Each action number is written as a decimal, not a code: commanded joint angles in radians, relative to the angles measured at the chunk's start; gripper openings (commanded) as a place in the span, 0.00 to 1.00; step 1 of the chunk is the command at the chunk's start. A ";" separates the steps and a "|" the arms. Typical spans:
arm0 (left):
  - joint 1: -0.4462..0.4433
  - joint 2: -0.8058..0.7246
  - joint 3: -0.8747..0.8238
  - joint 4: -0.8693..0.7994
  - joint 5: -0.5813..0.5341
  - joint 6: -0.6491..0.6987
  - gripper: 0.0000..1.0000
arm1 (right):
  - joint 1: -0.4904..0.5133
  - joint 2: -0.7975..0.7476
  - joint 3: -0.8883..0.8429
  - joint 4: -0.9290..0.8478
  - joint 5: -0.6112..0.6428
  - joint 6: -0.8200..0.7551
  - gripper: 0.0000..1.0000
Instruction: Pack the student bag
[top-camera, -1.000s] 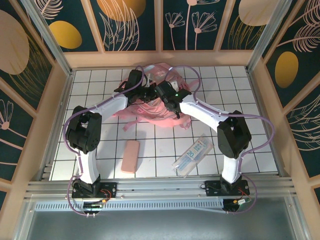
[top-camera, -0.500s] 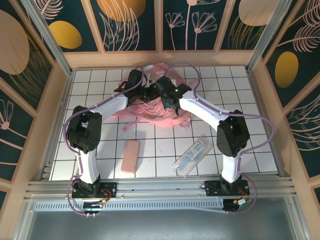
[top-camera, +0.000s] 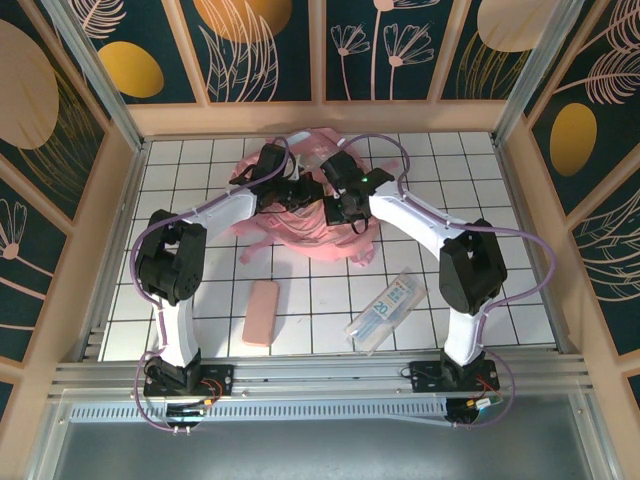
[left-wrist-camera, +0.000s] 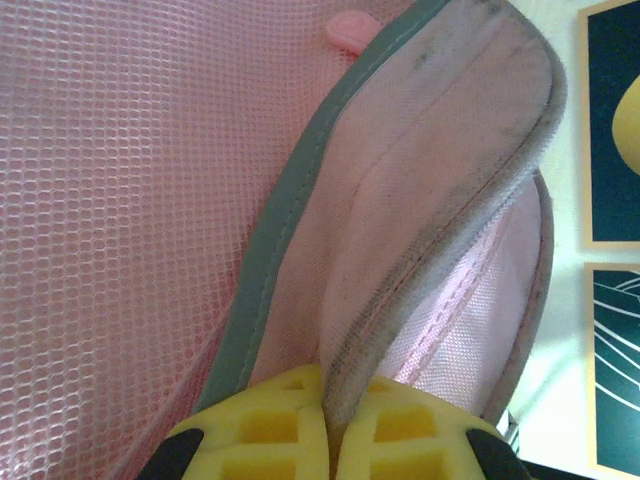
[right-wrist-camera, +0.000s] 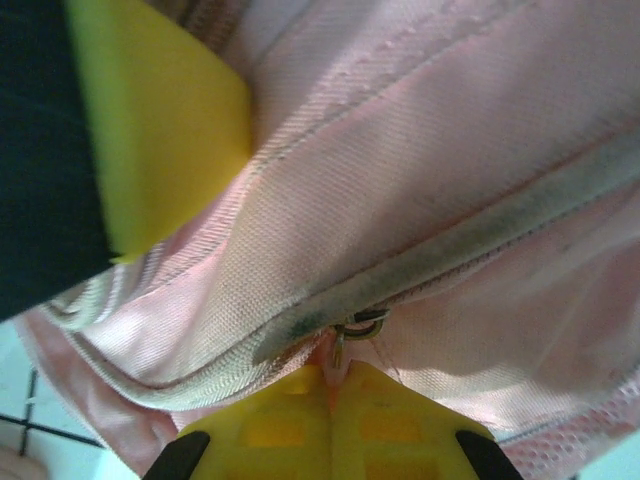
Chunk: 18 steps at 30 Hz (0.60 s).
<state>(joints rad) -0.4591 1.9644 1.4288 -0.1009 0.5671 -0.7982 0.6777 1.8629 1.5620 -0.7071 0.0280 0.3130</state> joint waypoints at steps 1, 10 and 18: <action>-0.003 -0.001 0.057 0.133 0.022 -0.047 0.00 | 0.041 -0.030 -0.029 0.076 -0.292 0.002 0.00; -0.003 -0.012 0.067 0.170 0.025 -0.099 0.00 | 0.103 -0.002 -0.125 0.306 -0.478 0.119 0.00; 0.000 -0.009 0.108 0.065 -0.011 0.011 0.00 | 0.061 -0.021 -0.106 0.167 -0.474 0.047 0.00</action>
<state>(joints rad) -0.4366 1.9648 1.4364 -0.1936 0.5358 -0.8036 0.6750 1.8557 1.4551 -0.4633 -0.1959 0.4240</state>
